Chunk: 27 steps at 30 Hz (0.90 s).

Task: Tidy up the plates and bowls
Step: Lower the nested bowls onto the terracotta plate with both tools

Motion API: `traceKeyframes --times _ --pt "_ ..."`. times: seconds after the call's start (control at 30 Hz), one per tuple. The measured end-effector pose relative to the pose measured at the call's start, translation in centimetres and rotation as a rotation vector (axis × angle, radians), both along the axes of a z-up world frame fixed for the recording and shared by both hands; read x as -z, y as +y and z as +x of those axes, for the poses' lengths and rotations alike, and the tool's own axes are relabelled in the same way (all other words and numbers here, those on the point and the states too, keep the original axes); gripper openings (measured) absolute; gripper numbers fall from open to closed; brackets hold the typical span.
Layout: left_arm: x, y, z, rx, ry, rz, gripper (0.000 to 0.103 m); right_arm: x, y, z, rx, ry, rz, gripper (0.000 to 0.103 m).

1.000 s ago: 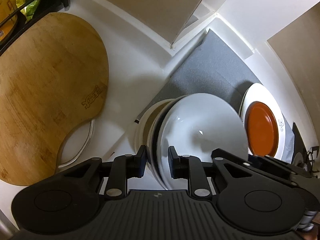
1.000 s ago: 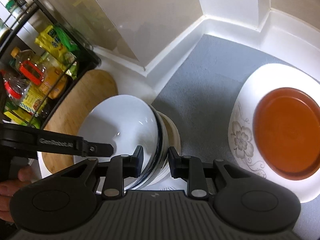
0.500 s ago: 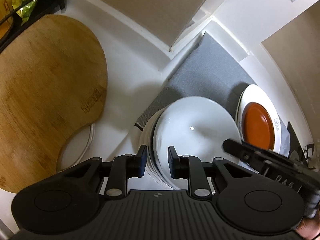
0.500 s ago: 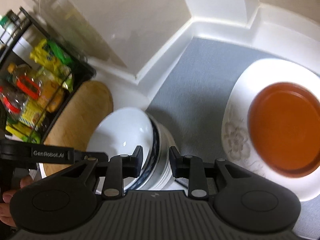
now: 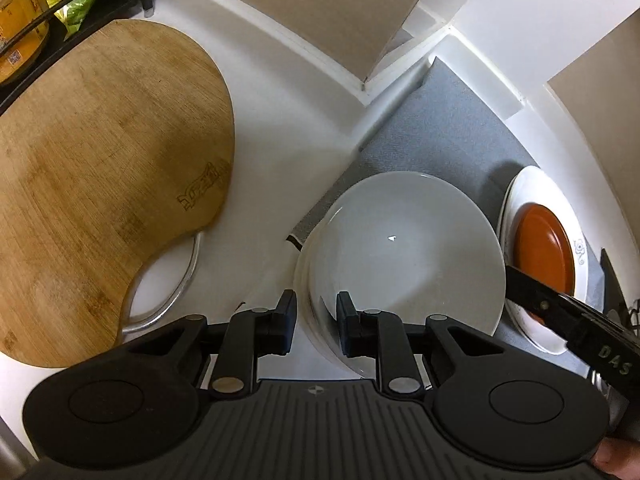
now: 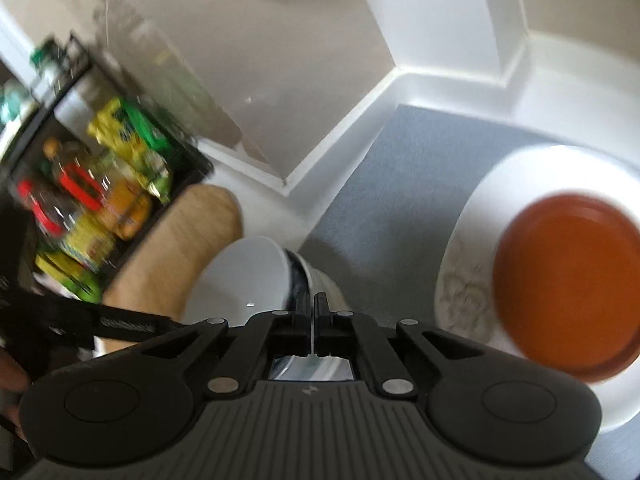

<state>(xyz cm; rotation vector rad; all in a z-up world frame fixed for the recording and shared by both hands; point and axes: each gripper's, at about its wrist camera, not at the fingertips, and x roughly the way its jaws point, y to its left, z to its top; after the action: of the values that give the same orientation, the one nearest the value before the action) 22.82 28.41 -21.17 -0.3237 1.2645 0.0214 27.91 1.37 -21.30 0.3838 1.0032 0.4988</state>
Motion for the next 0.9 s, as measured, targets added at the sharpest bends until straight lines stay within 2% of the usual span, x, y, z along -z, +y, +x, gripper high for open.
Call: traceKeyframes --times 0.13,0.23,0.3,0.33,0.37,0.43,0.5,0.53,0.57,0.6,0.67,0.7,0.8,0.9 --pt "-0.1 -0.5 -0.2 0.007 -0.015 0.032 0.027 0.4 -1.0 -0.6 0.084 0.031 0.072 0.010" --pt "0.0 -0.7 -0.1 0.047 -0.019 0.043 0.026 0.5 -1.0 -1.1 0.103 0.026 0.073 0.015" --pt "0.3 -0.3 0.0 0.052 -0.013 0.022 0.026 0.5 -1.0 -0.9 0.104 0.022 0.075 0.015" --pt "0.5 -0.1 0.1 0.051 -0.009 0.006 0.026 0.4 -1.1 -0.8 0.113 0.024 0.098 0.022" --pt "0.7 0.2 0.2 0.055 -0.007 -0.012 0.026 0.2 -1.2 -0.7 0.119 0.025 0.131 0.035" --pt "1.0 0.7 0.3 0.061 -0.001 -0.043 0.026 0.0 -1.0 -0.5 0.129 0.032 0.165 0.044" --pt "1.1 1.0 0.5 0.090 -0.001 -0.064 0.027 0.2 -0.3 -0.3 0.123 0.041 0.123 0.042" --pt "1.1 1.2 0.5 0.104 -0.004 -0.070 0.028 0.6 -0.1 -0.2 0.123 0.051 0.097 0.036" --pt "1.2 1.3 0.6 0.115 -0.007 -0.078 0.030 1.0 -0.1 0.0 0.132 0.066 0.080 0.026" --pt "1.3 1.5 0.7 0.129 -0.012 -0.087 0.030 1.5 -0.3 0.0 0.142 0.080 0.102 0.027" --pt "1.8 2.1 0.9 0.134 -0.005 -0.108 0.039 2.4 -0.9 -0.2 0.176 0.104 0.159 0.028" --pt "2.0 2.4 1.0 0.131 0.002 -0.127 0.040 2.6 -1.0 -0.3 0.183 0.107 0.172 0.028" --pt "2.4 3.0 1.1 0.128 0.016 -0.162 0.044 3.0 -0.9 -0.5 0.182 0.097 0.165 0.032" --pt "2.5 3.0 1.2 0.137 0.010 -0.151 0.050 3.6 -1.0 -0.3 0.169 0.111 0.163 0.040"
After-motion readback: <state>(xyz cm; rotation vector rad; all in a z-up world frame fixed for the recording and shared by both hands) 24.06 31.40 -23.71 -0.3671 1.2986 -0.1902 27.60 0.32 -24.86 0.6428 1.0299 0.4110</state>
